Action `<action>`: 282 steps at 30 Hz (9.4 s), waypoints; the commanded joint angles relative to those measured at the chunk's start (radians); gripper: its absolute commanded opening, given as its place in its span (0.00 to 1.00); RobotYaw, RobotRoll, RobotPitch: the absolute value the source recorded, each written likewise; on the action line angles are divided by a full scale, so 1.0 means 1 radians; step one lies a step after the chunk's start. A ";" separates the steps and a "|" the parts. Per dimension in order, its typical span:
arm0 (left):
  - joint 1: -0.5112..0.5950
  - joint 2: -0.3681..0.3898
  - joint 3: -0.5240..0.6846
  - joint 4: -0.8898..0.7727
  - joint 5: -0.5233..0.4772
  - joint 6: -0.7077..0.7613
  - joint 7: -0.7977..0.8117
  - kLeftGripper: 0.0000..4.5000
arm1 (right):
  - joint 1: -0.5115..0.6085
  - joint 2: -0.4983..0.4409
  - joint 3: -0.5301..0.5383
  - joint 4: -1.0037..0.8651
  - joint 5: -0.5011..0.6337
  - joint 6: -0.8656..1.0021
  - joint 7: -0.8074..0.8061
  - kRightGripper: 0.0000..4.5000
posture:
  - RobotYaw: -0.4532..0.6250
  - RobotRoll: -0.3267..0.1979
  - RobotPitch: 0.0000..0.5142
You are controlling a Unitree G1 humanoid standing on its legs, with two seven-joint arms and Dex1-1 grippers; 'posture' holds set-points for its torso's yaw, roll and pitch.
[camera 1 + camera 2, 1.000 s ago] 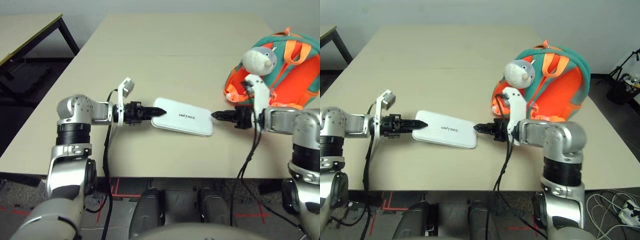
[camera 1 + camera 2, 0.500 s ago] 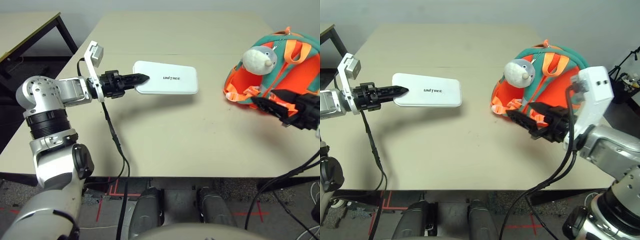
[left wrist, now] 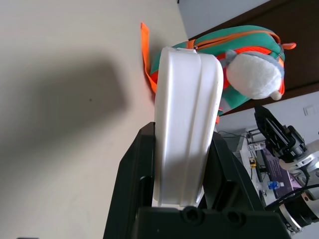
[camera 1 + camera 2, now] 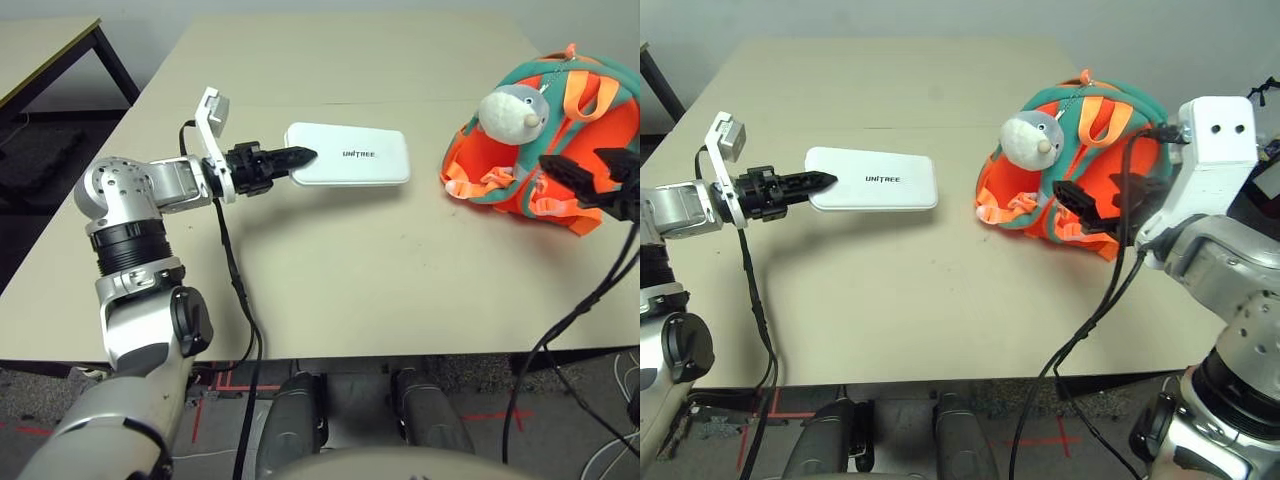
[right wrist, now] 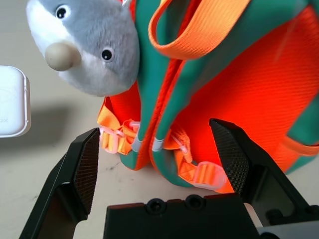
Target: Put the pencil case into the backpack and zip it.
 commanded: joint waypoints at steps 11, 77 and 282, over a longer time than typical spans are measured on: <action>0.043 -0.036 0.104 -0.091 -0.010 0.066 0.063 0.30 | -0.020 0.052 0.235 0.213 -0.240 -0.355 -0.017 1.00 | 0.39 0.62 0.29; -0.153 0.077 -0.249 0.440 0.158 -0.346 -0.280 0.30 | 1.113 -0.579 -0.671 -0.322 1.255 -0.334 -0.027 0.04 | 0.11 0.62 0.24; -0.657 -0.206 -0.632 0.834 0.683 -1.335 -1.093 0.00 | 0.507 -0.332 0.090 -0.134 0.518 -0.444 0.188 0.04 | 0.18 0.62 0.26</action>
